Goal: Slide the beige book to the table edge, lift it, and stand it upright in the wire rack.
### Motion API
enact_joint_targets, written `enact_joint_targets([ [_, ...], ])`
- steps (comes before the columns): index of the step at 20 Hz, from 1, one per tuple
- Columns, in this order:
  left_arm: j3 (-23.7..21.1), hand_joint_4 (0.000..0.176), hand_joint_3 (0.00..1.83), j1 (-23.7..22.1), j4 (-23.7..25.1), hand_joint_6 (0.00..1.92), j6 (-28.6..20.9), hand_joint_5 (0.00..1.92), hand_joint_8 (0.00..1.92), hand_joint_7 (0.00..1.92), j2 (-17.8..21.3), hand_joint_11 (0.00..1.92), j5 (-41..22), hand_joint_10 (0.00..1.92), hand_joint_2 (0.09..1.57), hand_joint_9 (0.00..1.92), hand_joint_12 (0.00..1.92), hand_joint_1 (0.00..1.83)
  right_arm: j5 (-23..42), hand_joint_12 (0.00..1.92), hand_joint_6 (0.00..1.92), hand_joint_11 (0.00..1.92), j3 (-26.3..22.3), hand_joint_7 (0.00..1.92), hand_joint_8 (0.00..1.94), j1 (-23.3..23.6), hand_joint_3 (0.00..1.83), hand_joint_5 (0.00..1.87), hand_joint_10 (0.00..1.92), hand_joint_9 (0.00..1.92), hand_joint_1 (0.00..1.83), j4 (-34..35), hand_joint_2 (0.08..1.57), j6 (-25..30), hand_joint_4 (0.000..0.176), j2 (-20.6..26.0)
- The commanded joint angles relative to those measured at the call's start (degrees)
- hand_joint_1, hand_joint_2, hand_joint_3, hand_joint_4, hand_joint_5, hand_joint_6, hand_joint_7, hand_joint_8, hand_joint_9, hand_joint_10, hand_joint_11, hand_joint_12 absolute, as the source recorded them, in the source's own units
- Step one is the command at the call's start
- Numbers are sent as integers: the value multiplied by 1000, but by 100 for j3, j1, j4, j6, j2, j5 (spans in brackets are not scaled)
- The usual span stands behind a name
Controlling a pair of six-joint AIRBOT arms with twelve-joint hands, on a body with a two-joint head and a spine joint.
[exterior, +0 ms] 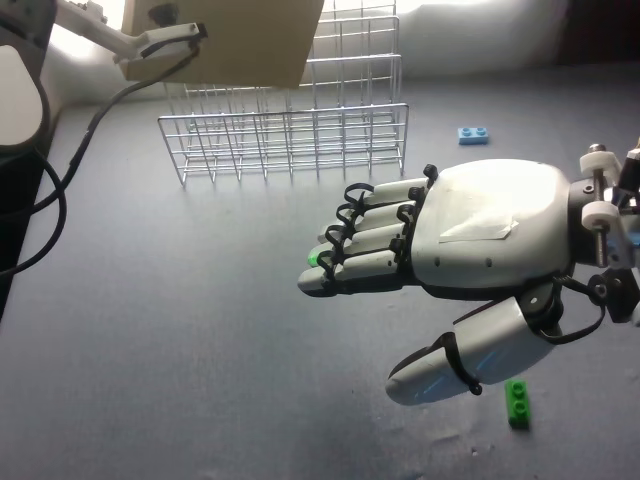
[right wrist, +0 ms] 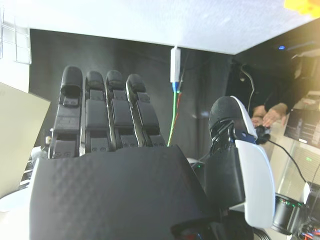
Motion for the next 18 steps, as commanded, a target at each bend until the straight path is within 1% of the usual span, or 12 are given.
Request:
enact_joint_targets([
  [1,44,0,1,-14,367,1199,-110,765,1227,849,2,509,758,1516,1196,743,1652,1349,264,431,0,0,-21,136,2,30,1,141,4,115,0,215,1181,6,0,15],
  [3,99,0,2,25,421,1183,-110,777,1242,840,-72,509,882,1530,1197,735,1651,1348,264,474,3,0,-21,145,3,34,0,153,4,124,0,216,1179,6,0,16],
  [5,137,0,1,63,436,1186,-110,771,1244,831,-131,535,944,1542,1200,742,1673,1348,264,477,7,0,-21,161,8,38,0,167,9,142,0,216,1180,6,0,16],
  [7,169,0,0,88,437,1166,-110,782,1235,839,-188,519,1015,1540,1197,742,1681,1349,264,495,7,0,-21,167,7,41,0,175,9,151,0,216,1180,6,0,15],
  [8,186,0,0,101,437,1167,-110,796,1199,851,-219,533,1057,1524,1190,755,1681,1351,264,466,2,0,-21,159,2,41,0,168,3,141,0,216,1179,6,0,15],
  [9,199,0,0,119,440,1150,-110,795,1206,849,-249,542,1094,1535,1191,756,1690,1352,264,437,0,0,-21,144,1,41,0,160,1,125,0,216,1179,6,0,15],
  [10,208,0,0,136,446,1168,-110,791,1191,860,-271,525,1122,1522,1189,758,1680,1352,264,517,1,0,-21,174,2,41,0,191,3,156,0,216,1186,6,0,15],
  [11,213,0,0,157,450,1145,-110,805,1152,885,-286,547,1170,1489,1178,782,1652,1356,264,455,2,0,-21,147,3,41,0,166,3,133,0,216,1181,6,0,15],
  [14,201,0,2,213,477,1166,-110,783,1235,845,-313,506,1257,1532,1194,743,1687,1350,264,424,1,0,-22,135,0,46,0,160,0,123,0,217,1181,6,0,15],
  [16,163,0,0,241,511,1172,-110,782,1246,830,-329,502,1286,1554,1200,736,1703,1348,264,493,4,0,-22,155,5,51,0,169,4,139,0,217,1172,7,0,14],
  [18,137,0,0,267,544,1142,-110,781,1273,830,-361,521,1332,1563,1202,730,1713,1348,264,453,3,0,-22,155,3,52,0,174,3,136,0,217,1175,7,0,13],
])
